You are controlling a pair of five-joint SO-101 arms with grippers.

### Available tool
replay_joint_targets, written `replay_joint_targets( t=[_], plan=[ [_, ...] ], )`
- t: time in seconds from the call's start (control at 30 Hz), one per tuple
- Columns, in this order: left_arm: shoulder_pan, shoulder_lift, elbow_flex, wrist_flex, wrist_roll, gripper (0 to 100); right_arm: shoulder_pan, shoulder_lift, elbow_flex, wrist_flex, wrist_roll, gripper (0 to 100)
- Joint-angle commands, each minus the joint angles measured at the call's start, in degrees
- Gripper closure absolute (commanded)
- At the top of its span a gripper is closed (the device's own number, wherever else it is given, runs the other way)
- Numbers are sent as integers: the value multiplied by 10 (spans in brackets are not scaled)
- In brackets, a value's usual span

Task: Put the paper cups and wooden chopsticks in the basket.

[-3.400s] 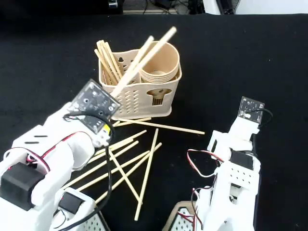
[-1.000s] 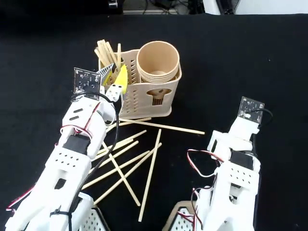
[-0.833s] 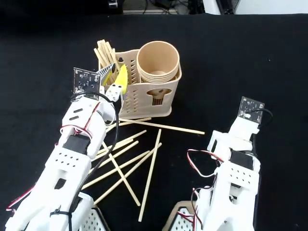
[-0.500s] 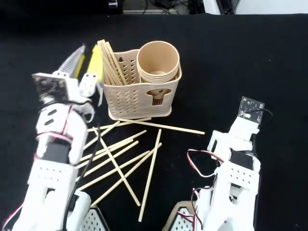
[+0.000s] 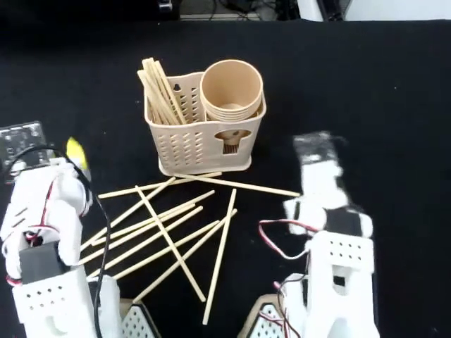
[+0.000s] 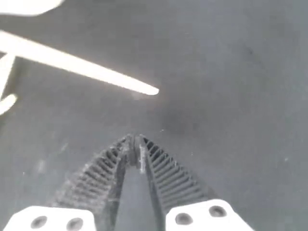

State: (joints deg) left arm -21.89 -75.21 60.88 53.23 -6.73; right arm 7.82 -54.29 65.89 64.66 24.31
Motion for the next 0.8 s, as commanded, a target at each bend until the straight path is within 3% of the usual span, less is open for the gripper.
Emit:
replay_joint_targets(
  t=[0.0, 0.13, 0.3, 0.5, 0.77],
  plan=[
    [-49, -5, 51, 11, -78, 882, -25, -6, -97, 87, 41, 982],
    [-100, -5, 136, 11, -111, 880, -46, -5, -162, 176, 95, 982],
    [-113, -10, 225, 11, -191, 880, -138, -4, -195, 265, 142, 982],
    [-113, -11, 267, 10, -195, 880, -234, 115, -179, 228, 36, 865],
    [-87, -11, 288, -13, -161, 881, -331, 297, -171, 127, 47, 954]
  ],
)
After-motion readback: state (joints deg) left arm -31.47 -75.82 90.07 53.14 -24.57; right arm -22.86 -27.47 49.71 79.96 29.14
